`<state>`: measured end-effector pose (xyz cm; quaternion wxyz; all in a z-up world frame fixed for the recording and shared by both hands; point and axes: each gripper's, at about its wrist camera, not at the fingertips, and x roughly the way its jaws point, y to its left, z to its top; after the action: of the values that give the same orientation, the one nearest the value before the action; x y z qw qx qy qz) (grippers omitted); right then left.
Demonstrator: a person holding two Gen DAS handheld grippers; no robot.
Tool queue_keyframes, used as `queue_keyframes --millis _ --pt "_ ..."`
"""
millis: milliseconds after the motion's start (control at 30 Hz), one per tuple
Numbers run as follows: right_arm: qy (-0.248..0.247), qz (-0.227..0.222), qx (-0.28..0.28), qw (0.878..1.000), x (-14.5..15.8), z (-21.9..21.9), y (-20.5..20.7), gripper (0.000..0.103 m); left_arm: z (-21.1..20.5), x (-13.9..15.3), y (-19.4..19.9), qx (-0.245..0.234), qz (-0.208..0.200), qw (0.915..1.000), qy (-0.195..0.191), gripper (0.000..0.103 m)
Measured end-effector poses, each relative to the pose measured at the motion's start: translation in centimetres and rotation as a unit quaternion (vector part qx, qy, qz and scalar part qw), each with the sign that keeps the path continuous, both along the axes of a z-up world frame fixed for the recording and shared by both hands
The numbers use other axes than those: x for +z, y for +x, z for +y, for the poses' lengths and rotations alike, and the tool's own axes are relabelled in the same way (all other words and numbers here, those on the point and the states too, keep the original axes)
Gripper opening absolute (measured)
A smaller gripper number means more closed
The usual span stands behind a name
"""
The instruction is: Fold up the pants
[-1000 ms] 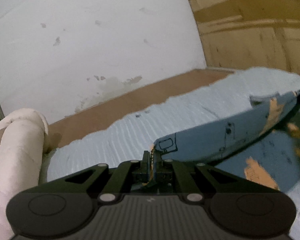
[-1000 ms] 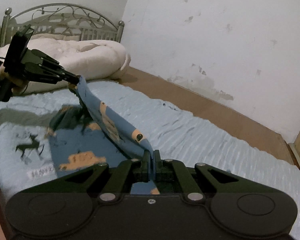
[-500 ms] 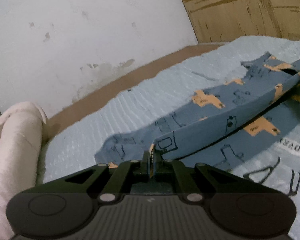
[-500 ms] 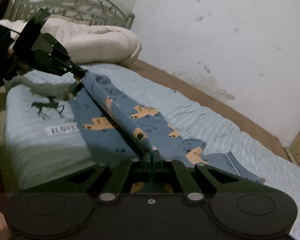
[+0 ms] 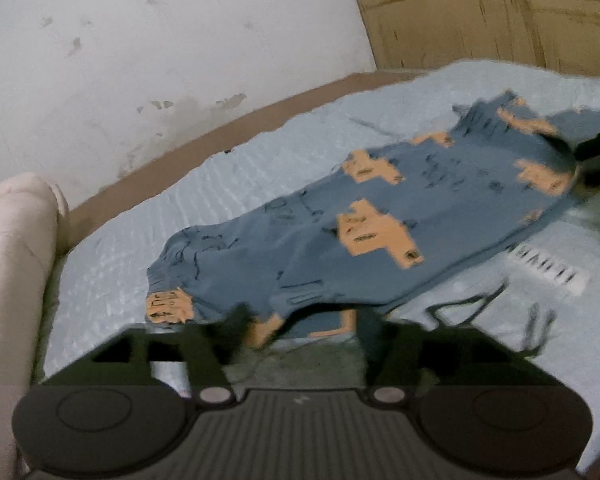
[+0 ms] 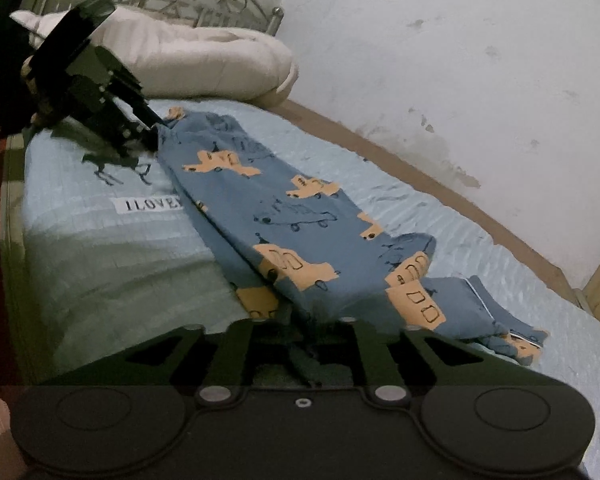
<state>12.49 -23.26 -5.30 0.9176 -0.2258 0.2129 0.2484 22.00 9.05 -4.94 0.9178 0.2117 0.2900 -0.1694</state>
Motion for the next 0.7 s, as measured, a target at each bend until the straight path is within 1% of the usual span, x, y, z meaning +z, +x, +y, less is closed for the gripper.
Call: queue_keyframes --millis 33,67,100,133,167,200,267,333,433,500,533,633,667,700 --pt "0.004 -0.002 -0.003 1.0 0.1 -0.3 -0.2 0.047 -0.4 0.4 -0.5 0.005 -0.003 0.9998 -0.016 0.085" --pt "0.01 -0.005 -0.007 1.0 0.4 -0.8 -0.4 0.055 -0.7 0.8 -1.1 0.014 -0.006 0.9994 -0.032 0.094" --pt "0.019 -0.003 -0.01 1.0 0.6 -1.4 -0.5 0.071 -1.4 1.2 -1.8 0.023 -0.011 0.9981 -0.056 0.1" --pt "0.032 0.002 -0.016 0.999 0.9 -2.1 -0.5 0.082 -2.2 1.5 -2.3 0.029 -0.015 0.9962 -0.081 0.102" --pt "0.046 0.006 -0.023 0.999 1.3 -2.9 -0.4 0.086 -2.9 1.8 -2.7 0.034 -0.018 0.994 -0.102 0.102" --pt "0.056 0.008 -0.031 0.998 1.6 -3.6 -0.3 0.093 -4.0 2.1 -3.0 0.038 -0.02 0.9906 -0.13 0.102" --pt "0.078 0.013 -0.056 0.995 2.5 -5.6 0.5 0.102 -6.3 2.5 -3.0 0.042 -0.011 0.9838 -0.174 0.102" --pt "0.098 0.018 -0.081 0.992 3.4 -7.3 1.8 0.102 -9.1 2.6 -2.4 0.038 0.014 0.9733 -0.226 0.102" --pt "0.142 0.056 -0.123 0.981 4.9 -10.1 5.6 0.102 -12.7 2.5 -1.5 0.015 0.042 0.9588 -0.281 0.102" --pt "0.163 0.081 -0.139 0.973 5.6 -11.4 8.4 0.102 -15.1 2.4 -0.7 -0.003 0.057 0.9517 -0.302 0.102" --pt "0.171 0.092 -0.145 0.97 5.8 -11.8 9.6 0.102 -16.0 2.3 -0.4 -0.012 0.064 0.9495 -0.307 0.102" --pt "0.199 0.147 -0.159 0.956 6.4 -13.0 14.4 0.102 -18.2 1.6 0.5 -0.036 0.09 0.9433 -0.317 0.102" --pt "0.204 0.176 -0.163 0.949 6.5 -13.0 16.3 0.102 -18.6 1.4 0.8 -0.038 0.1 0.9417 -0.319 0.097" --pt "0.203 0.195 -0.166 0.945 6.5 -12.9 17.9 0.099 -18.9 1.1 1.1 -0.037 0.11 0.9395 -0.322 0.084"
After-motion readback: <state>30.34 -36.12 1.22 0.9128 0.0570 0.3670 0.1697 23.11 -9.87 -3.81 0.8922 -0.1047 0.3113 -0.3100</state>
